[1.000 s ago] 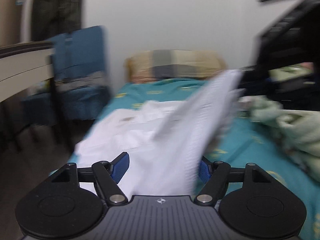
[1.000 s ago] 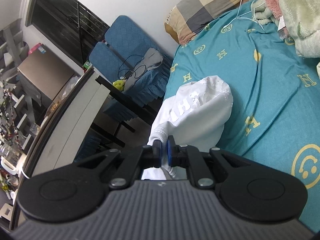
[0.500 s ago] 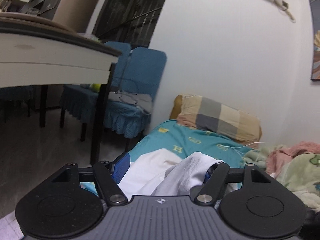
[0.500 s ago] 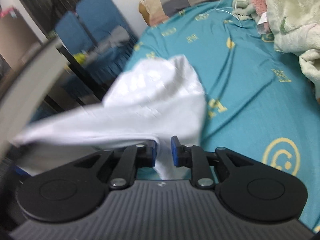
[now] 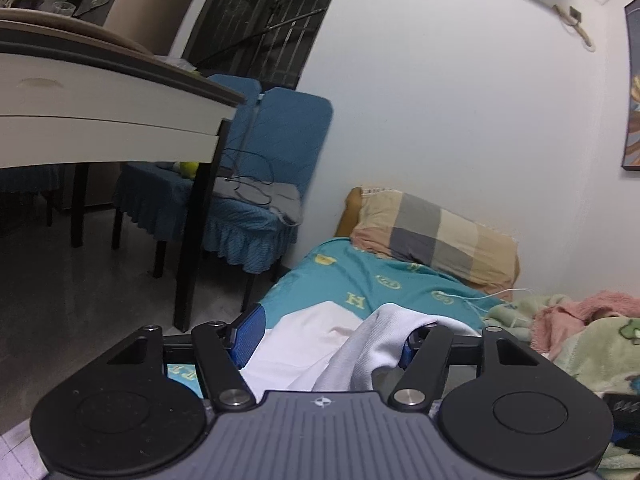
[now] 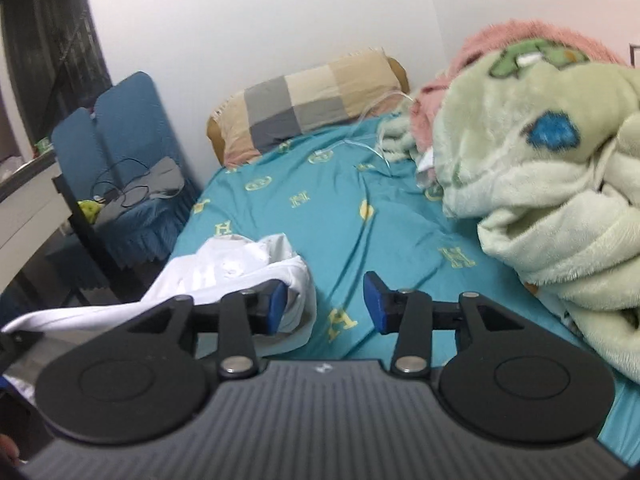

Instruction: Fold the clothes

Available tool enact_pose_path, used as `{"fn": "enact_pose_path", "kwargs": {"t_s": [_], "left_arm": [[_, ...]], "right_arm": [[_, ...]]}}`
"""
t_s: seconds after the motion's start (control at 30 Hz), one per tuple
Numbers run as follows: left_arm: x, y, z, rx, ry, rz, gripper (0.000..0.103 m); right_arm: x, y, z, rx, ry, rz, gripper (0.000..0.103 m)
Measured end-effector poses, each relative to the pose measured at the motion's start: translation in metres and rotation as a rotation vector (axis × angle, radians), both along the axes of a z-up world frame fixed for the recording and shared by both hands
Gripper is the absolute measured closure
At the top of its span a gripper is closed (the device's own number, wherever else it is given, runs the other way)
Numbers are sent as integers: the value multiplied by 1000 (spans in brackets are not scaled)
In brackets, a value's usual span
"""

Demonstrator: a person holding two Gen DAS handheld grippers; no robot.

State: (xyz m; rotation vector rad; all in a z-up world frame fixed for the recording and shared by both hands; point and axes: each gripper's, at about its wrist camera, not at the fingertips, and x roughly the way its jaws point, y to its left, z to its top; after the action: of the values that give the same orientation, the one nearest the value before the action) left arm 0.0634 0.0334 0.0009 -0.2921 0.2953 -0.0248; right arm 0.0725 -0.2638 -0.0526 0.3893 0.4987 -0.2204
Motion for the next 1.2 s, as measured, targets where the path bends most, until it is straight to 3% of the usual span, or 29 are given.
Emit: {"fn": "enact_pose_path", "kwargs": {"t_s": [0.1, 0.17, 0.27, 0.4, 0.5, 0.6, 0.67, 0.8, 0.93, 1.03, 1.1, 1.17, 1.2], "left_arm": [[-1, -4, 1, 7, -13, -50, 46], [1, -5, 0, 10, -6, -72, 56], [11, -5, -5, 15, 35, -114, 71], [24, -2, -15, 6, 92, -135, 86], [28, 3, -20, -48, 120, -147, 89], [26, 7, -20, -76, 121, -154, 90], [25, 8, -20, -71, 124, -149, 90], [25, 9, -24, -50, 140, -134, 90], [28, 6, -32, -15, 174, -128, 89], [29, 0, -41, 21, 220, -105, 81], [28, -5, -48, 27, 254, -101, 73], [27, -13, -55, 49, 284, -82, 54], [26, -17, -58, 58, 293, -59, 52]], "right_arm": [[14, -10, -16, 117, 97, 30, 57], [25, -19, -28, 248, 185, 81, 57], [27, -28, -43, 382, 243, 94, 57], [26, -31, -48, 426, 247, 81, 57], [29, -18, -52, 368, 263, 106, 57], [42, -2, -63, 301, 294, 159, 57], [49, 15, -68, 195, 304, 182, 59], [50, 29, -67, 61, 270, 183, 89], [42, 18, -38, 164, 129, 205, 93], [34, 11, -15, 251, 20, 241, 94], [28, 9, -1, 298, -43, 278, 94], [23, 8, 9, 323, -83, 304, 94], [22, 8, 13, 332, -100, 316, 94]]}}
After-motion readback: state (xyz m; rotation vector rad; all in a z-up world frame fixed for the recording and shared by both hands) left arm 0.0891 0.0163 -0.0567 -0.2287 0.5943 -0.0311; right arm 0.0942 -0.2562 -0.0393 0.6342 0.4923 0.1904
